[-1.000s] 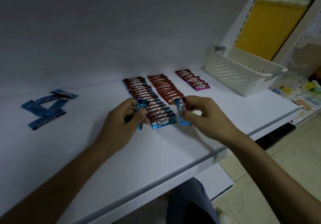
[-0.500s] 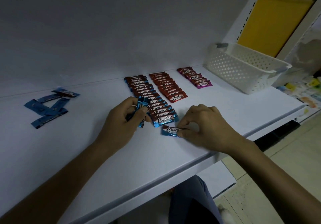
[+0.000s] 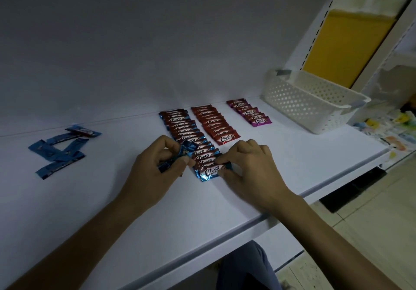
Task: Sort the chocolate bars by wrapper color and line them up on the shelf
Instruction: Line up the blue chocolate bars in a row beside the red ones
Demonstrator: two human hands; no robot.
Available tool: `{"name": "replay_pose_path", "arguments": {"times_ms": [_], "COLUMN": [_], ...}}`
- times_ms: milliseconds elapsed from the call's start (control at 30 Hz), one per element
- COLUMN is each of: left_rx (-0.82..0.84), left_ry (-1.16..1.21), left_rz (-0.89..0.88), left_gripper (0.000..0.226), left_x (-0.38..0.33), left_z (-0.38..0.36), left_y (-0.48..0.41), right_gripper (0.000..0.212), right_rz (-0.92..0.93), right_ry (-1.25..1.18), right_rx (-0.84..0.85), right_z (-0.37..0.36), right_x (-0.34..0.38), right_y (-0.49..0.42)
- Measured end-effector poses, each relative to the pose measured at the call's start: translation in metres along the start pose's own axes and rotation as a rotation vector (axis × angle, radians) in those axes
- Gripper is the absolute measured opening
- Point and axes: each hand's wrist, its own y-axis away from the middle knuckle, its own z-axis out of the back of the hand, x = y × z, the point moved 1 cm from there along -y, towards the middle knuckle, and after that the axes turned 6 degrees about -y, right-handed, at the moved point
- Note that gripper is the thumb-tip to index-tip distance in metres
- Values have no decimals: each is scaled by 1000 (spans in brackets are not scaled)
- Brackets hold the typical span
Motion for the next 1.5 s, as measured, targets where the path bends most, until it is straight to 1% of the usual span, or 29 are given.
{"name": "replay_pose_path", "arguments": {"times_ms": [67, 133, 167, 200, 267, 300, 367, 400, 467, 533, 633, 667, 733, 767, 833, 867, 933, 1033, 1100, 1200, 1267, 1300, 1367, 1433, 1500], "left_rx": [3, -23, -46, -70, -92, -98, -113, -122, -151, -201, -238, -244, -243, -239, -239, -244, -262, -260, -229, -172, -123, -98, -72, -70, -67], "left_ry": [12, 68, 100, 135, 183, 176, 159, 167, 210, 249, 282, 288, 322, 361, 461, 510, 606, 711, 674, 575, 540, 524, 493, 476, 502], "left_rz": [-9, 5, 26, 45, 49, 38, 27, 28, 58, 103, 169, 198, 241, 266, 306, 325, 365, 390, 386, 374, 353, 343, 335, 344, 348], "left_gripper": [14, 10, 6, 8, 15, 18, 19, 15, 6, 9, 17, 20, 25, 26, 26, 26, 23, 24, 26, 27, 28, 29, 29, 25, 20], "left_x": [-7, -11, -12, -14, -17, -18, -18, -18, -16, -12, -8, -7, -4, -3, -1, -1, -2, -7, -9, -10, -9, -10, -10, -8, -7], "left_z": [0, 1, 3, 5, 9, 10, 12, 13, 16, 19, 20, 20, 20, 20, 21, 21, 25, 28, 27, 21, 17, 15, 11, 8, 7], "left_y": [2, 0, -1, -2, -4, -5, -4, -4, -8, -9, -11, -10, -11, -12, -13, -14, -15, -15, -14, -9, -8, -7, -6, -6, -7], "right_gripper": [30, 36, 40, 41, 37, 34, 30, 30, 34, 33, 24, 28, 44, 42, 16, 8, 14, 8, 6, 6, 10, 13, 14, 14, 18], "right_rz": [-4, -22, -40, -62, -100, -127, -224, -292, -404, -464, -466, -479, -504, -503, -460, -450, -434, -362, -291, -161, -144, -153, -137, -56, -19], "right_ry": [-21, -143, -265, -417, -724, -840, -1051, -1144, -1264, -1316, -1426, -1445, -1436, -1415, -1349, -1332, -1340, -1283, -1130, -745, -565, -489, -362, -266, -193], "right_rx": [-14, -79, -107, -106, -46, -13, 5, 1, -18, -11, 21, 31, 35, 36, 12, 0, 7, 18, 29, 162, 281, 295, 215, 119, 72], "right_z": [0, 2, 4, 4, 4, 3, 2, 3, 6, 7, 9, 9, 11, 11, 14, 15, 14, 16, 18, 22, 20, 18, 14, 10, 7], "right_x": [-1, 6, 12, 20, 37, 46, 58, 61, 64, 62, 57, 57, 55, 54, 51, 50, 46, 41, 33, 17, 5, -1, -5, -4, -4], "right_y": [0, -1, -3, -5, -13, -19, -27, -31, -36, -35, -37, -36, -35, -34, -31, -29, -26, -22, -17, -6, 4, 7, 11, 11, 9]}}
